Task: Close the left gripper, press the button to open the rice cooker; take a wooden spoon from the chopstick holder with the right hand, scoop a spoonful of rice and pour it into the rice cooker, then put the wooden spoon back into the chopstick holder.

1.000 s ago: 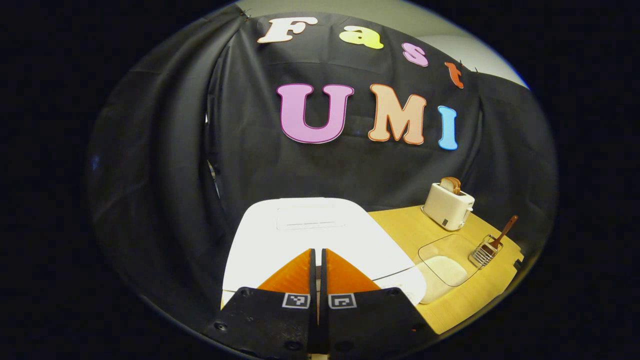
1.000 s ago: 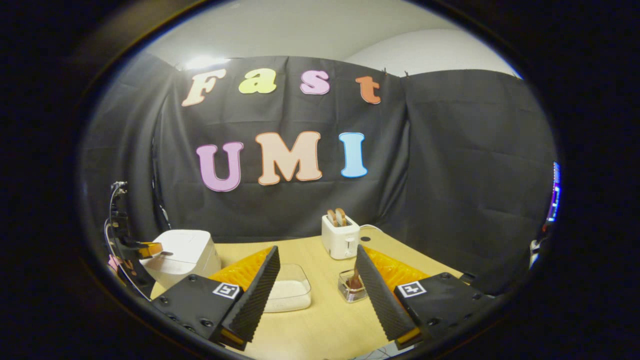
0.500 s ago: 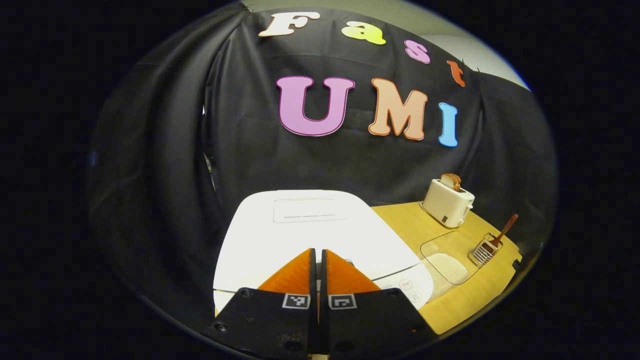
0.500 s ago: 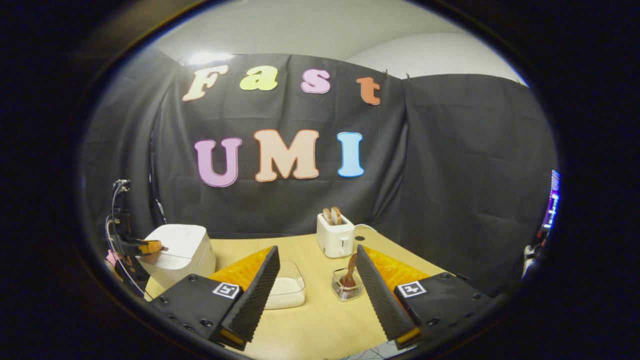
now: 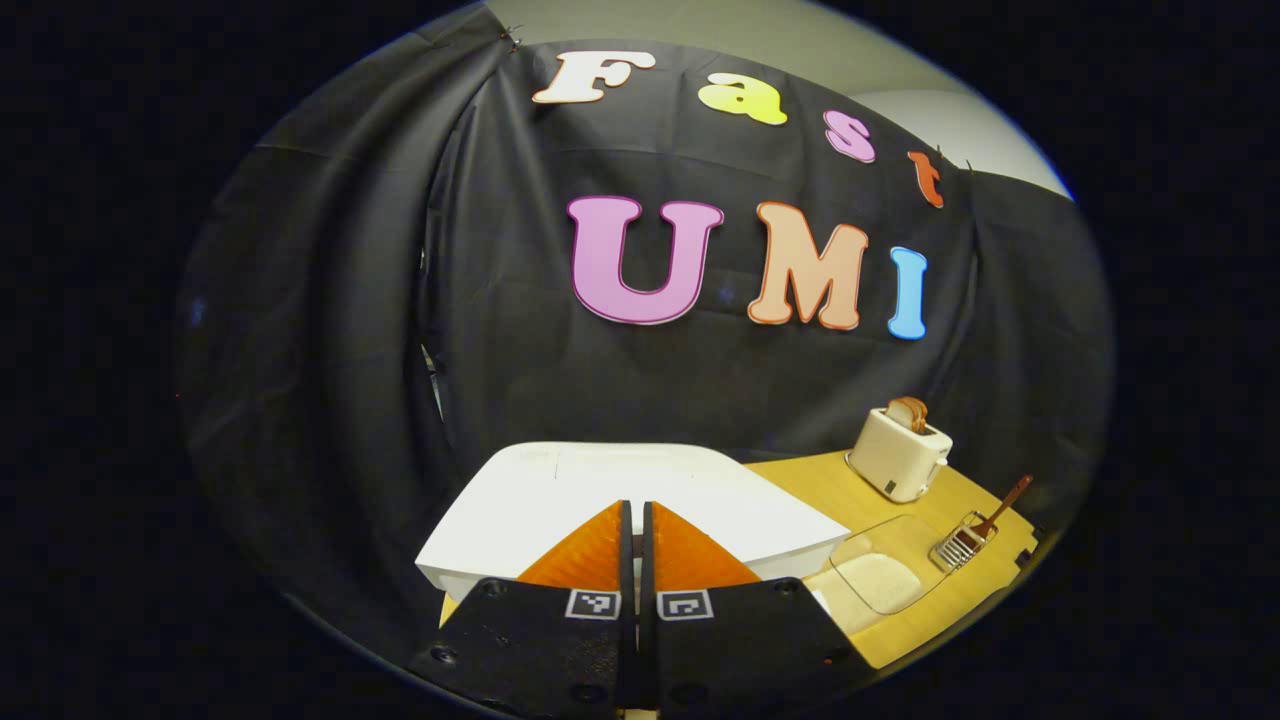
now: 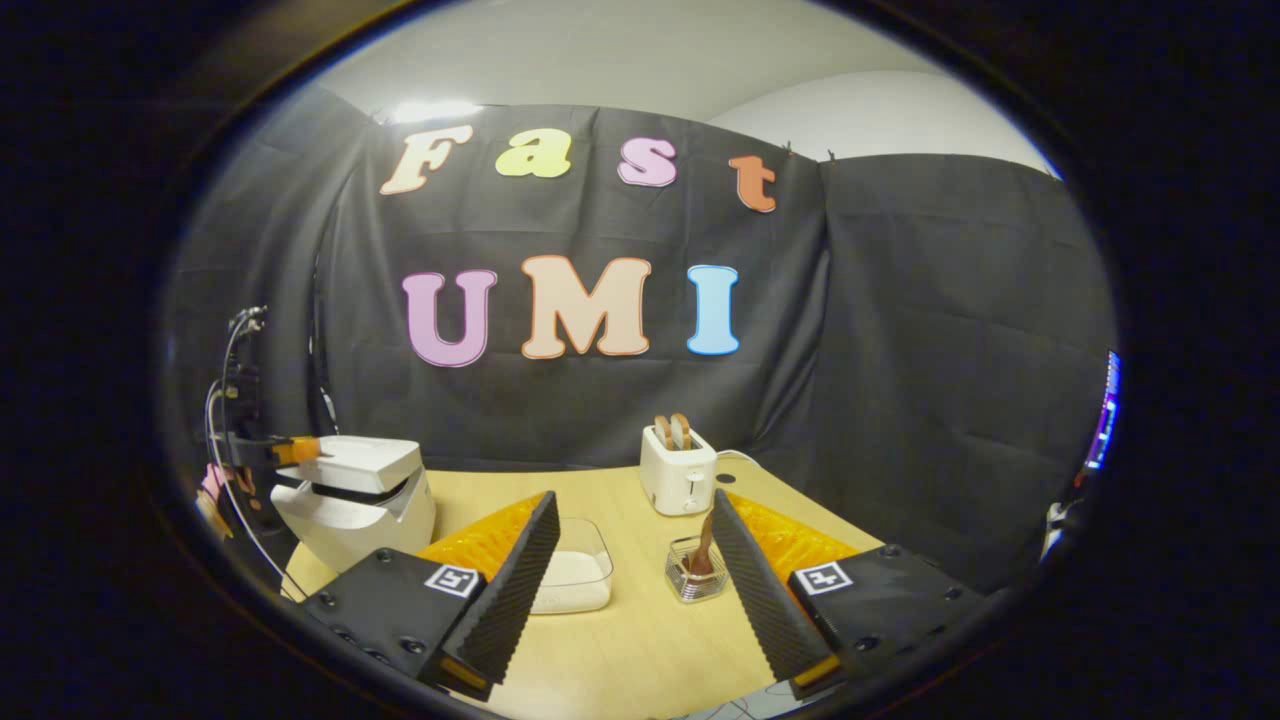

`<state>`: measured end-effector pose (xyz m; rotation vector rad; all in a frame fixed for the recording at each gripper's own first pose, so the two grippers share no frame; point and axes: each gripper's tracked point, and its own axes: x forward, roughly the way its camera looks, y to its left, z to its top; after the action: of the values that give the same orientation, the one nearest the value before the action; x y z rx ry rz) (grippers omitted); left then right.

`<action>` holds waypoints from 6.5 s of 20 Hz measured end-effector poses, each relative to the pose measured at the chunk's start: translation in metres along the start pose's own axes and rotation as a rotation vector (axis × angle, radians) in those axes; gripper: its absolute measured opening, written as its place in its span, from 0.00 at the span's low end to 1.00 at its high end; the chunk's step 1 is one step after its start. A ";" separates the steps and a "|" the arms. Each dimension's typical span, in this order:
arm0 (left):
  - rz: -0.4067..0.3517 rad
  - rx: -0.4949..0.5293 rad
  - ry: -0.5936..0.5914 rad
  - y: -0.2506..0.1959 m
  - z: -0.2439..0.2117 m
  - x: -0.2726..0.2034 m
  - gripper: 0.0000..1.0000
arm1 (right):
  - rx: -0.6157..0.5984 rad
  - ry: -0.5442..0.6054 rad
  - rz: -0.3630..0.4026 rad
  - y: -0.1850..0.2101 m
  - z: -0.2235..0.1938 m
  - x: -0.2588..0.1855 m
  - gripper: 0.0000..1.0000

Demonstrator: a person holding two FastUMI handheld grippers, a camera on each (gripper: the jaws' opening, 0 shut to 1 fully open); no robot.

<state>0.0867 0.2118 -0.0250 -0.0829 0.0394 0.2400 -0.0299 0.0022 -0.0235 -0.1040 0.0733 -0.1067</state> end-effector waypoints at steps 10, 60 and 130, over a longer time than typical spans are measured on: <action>0.067 0.083 -0.102 0.003 0.065 0.023 0.00 | 0.031 0.039 0.029 -0.012 -0.020 0.011 0.99; 0.343 0.115 -0.133 -0.049 0.056 -0.109 0.91 | 0.094 0.215 0.099 -0.084 -0.219 0.277 0.28; 0.190 0.013 -0.061 0.042 0.000 -0.101 0.92 | 0.323 0.530 0.401 0.199 -0.239 0.217 0.13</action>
<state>-0.0215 0.2282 -0.0235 -0.0585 -0.0123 0.4319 0.1872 0.1514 -0.2971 0.2654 0.6003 0.2583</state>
